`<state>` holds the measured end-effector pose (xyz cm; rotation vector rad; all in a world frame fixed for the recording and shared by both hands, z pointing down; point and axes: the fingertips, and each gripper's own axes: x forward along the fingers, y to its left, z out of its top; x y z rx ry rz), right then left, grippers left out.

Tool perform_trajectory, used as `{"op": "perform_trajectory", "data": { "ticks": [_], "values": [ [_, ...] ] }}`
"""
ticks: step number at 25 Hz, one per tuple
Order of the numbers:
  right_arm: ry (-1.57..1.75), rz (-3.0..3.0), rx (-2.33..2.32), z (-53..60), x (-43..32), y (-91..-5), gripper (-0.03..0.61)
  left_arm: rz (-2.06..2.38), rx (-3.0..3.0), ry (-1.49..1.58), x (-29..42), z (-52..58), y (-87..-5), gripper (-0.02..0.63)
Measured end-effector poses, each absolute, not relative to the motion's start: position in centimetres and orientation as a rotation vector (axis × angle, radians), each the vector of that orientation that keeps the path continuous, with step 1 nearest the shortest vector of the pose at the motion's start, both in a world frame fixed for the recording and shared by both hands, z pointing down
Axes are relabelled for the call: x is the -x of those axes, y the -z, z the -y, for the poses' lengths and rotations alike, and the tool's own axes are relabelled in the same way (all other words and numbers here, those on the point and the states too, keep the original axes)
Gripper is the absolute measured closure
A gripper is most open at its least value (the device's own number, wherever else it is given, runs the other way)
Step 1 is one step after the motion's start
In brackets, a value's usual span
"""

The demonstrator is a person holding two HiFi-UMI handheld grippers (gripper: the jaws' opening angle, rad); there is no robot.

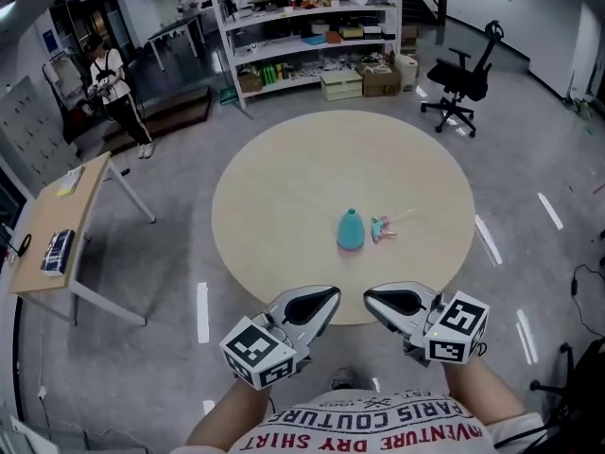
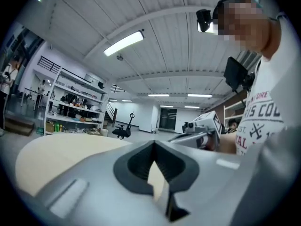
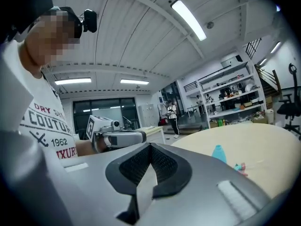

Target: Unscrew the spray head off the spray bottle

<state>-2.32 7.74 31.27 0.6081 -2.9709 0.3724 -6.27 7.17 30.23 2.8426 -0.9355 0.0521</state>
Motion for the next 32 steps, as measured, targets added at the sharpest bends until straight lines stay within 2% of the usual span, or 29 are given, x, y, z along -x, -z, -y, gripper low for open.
{"op": "perform_trajectory", "data": {
  "ticks": [10, 15, 22, 32],
  "values": [
    [-0.377, 2.983, -0.691, -34.4, -4.9, -32.5, 0.577, 0.975, -2.807, -0.116, -0.8, -34.2, -33.3, 0.613],
    [-0.438, 2.958, -0.727, -43.1, -8.0, -30.8, 0.577, 0.98, -2.792, -0.165, -2.9, -43.5, -30.8, 0.613],
    [-0.393, 2.969, -0.709, -48.7, -7.6, -28.8, 0.577, 0.95, -2.825, -0.199, -3.3, -49.2, -28.0, 0.614],
    [-0.362, 2.975, -0.676, -51.1, -6.8, -28.6, 0.577, 0.948, -2.83, -0.221, -3.1, -51.3, -28.1, 0.613]
  ]
}}
